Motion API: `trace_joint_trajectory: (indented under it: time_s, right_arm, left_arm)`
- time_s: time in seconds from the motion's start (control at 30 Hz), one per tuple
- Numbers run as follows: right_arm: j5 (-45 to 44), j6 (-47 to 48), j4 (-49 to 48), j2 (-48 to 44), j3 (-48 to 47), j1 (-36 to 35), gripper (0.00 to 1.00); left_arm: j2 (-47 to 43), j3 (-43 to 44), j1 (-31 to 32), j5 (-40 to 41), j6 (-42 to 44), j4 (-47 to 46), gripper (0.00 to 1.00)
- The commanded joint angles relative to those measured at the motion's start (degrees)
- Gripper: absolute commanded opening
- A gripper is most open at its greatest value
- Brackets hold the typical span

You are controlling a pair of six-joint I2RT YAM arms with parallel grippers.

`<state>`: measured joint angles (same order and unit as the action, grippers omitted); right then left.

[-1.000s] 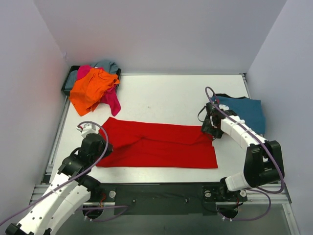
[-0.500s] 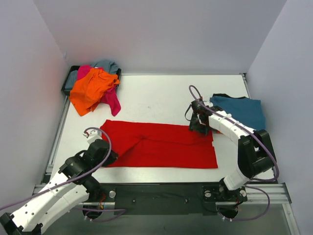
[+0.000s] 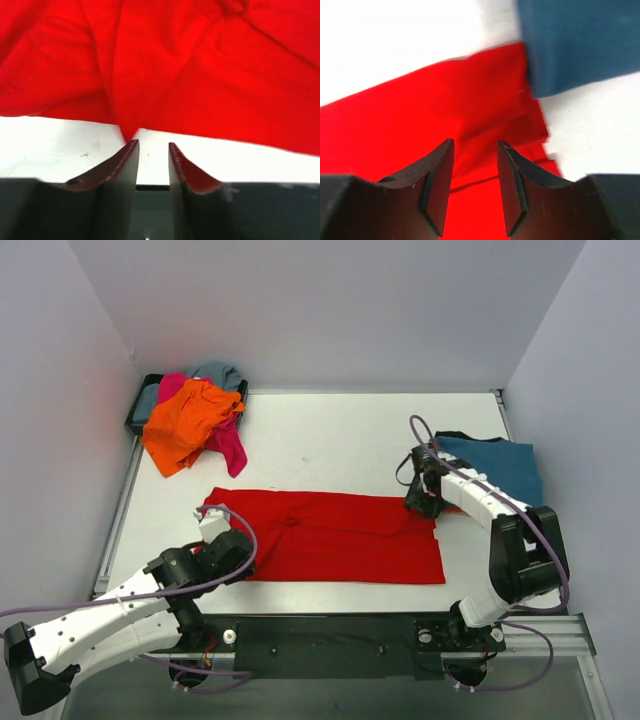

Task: Fold and stack the t-shirts

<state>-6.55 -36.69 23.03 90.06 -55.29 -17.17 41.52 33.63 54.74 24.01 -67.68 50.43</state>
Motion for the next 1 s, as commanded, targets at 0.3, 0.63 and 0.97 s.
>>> trace_joint_trajectory:
  time_s: [0.3,0.63,0.97]
  right_arm:
    - [0.6,-1.1,2.4,-3.7,7.8,4.3,0.16]
    - [1.5,-3.1,4.7,-16.8,14.2,4.5,0.19]
    - [-1.7,-4.4,4.1,-6.8,5.0,6.2,0.14]
  left_arm:
    - [1.6,12.3,-18.9,-0.6,19.8,-6.8,0.6]
    - [17.6,5.1,-40.1,-18.5,24.6,-34.1,0.57]
    - [29.6,7.6,-41.6,-17.5,23.0,-44.3,0.56]
